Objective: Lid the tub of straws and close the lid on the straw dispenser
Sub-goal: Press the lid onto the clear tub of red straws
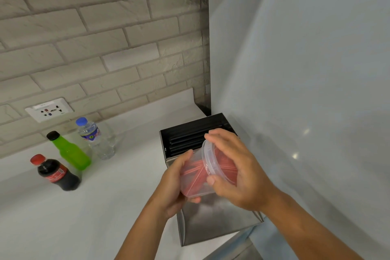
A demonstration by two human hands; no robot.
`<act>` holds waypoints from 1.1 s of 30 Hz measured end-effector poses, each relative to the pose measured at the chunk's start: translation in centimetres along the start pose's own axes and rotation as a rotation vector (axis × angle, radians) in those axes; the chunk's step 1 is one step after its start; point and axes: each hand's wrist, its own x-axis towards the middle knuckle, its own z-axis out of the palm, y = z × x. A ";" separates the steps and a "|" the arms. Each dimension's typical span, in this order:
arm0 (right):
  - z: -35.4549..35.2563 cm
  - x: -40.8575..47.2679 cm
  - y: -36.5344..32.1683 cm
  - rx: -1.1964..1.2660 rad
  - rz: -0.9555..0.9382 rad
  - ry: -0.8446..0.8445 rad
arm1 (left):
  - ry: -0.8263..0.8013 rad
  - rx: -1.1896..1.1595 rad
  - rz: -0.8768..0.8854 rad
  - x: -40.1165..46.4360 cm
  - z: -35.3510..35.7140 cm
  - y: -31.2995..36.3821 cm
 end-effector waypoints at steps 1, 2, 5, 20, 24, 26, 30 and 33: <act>-0.1 -0.1 0.1 -0.020 -0.025 -0.014 | -0.027 -0.005 -0.014 0.0 -0.1 -0.1; -0.2 -0.2 0.2 -0.032 -0.041 -0.018 | -0.037 0.000 -0.016 -0.1 -0.1 -0.2; -0.3 -0.1 0.4 0.032 -0.010 0.049 | 0.054 0.075 0.046 -0.1 0.6 -0.8; -2.5 -0.7 0.5 0.202 0.386 -0.016 | -0.041 0.663 0.328 -0.6 -0.4 -1.9; -3.0 -1.1 0.5 0.255 0.407 0.018 | -0.197 0.666 0.337 -0.9 0.8 -2.2; -3.2 -1.4 0.5 0.349 0.433 0.080 | -0.152 0.579 0.372 -1.1 1.1 -2.5; -2.1 -2.4 0.8 0.474 0.504 0.141 | -0.127 0.505 0.405 -1.5 1.2 -3.2; -1.2 -3.2 1.1 0.531 0.539 0.176 | -0.134 0.512 0.416 -1.5 1.8 -3.8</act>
